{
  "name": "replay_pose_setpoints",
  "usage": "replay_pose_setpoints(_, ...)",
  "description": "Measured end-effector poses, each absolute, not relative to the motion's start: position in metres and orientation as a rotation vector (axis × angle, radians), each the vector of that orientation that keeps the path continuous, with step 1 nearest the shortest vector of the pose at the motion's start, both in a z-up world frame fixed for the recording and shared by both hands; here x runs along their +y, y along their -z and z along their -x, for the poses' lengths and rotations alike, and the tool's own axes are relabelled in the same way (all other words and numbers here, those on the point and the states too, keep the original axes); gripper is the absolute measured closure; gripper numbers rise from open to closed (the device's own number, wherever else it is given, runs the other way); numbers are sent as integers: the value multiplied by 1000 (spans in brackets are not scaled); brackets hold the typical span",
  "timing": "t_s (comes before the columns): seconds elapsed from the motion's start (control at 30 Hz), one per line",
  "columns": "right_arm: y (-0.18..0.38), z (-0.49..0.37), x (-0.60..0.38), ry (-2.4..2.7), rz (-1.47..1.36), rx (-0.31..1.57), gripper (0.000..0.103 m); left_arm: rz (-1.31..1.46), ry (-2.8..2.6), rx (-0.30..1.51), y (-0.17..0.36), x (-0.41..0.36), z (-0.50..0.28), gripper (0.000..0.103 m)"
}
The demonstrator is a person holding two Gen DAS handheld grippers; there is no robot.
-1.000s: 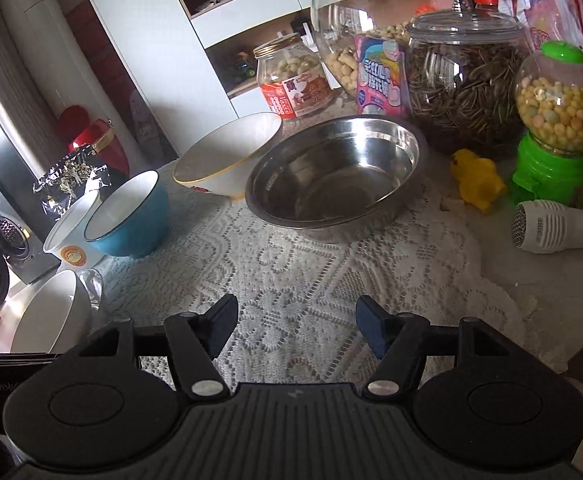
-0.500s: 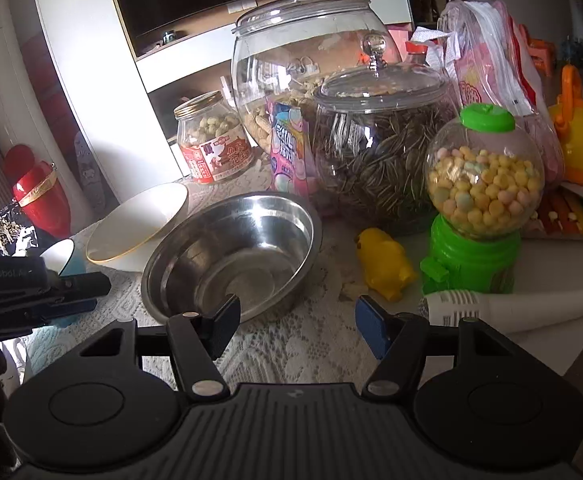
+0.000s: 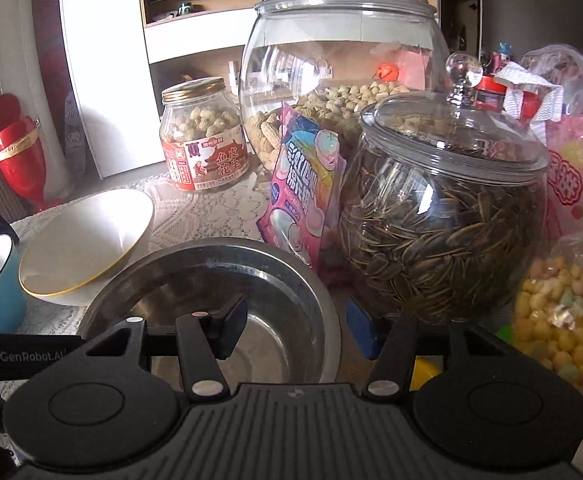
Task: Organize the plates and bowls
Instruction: 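Grasp the steel bowl rim with the left gripper while the right gripper grips it too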
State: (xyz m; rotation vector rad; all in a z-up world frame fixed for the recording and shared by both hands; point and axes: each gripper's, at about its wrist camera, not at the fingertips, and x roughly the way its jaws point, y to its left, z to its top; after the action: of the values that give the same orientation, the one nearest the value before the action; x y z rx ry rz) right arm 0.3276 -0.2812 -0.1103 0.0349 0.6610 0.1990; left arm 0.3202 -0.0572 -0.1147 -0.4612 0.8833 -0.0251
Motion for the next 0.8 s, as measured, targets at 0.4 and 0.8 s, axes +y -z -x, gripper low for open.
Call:
replay_pose_setpoints(0.4,124,-342,-280,-255,-95,741,52,370,89,968,119,-69,-333,82)
replay_pose_setpoints(0.8,86,-226,-258,-303,-109,714,52,308,99,873,70,-43,-231,82)
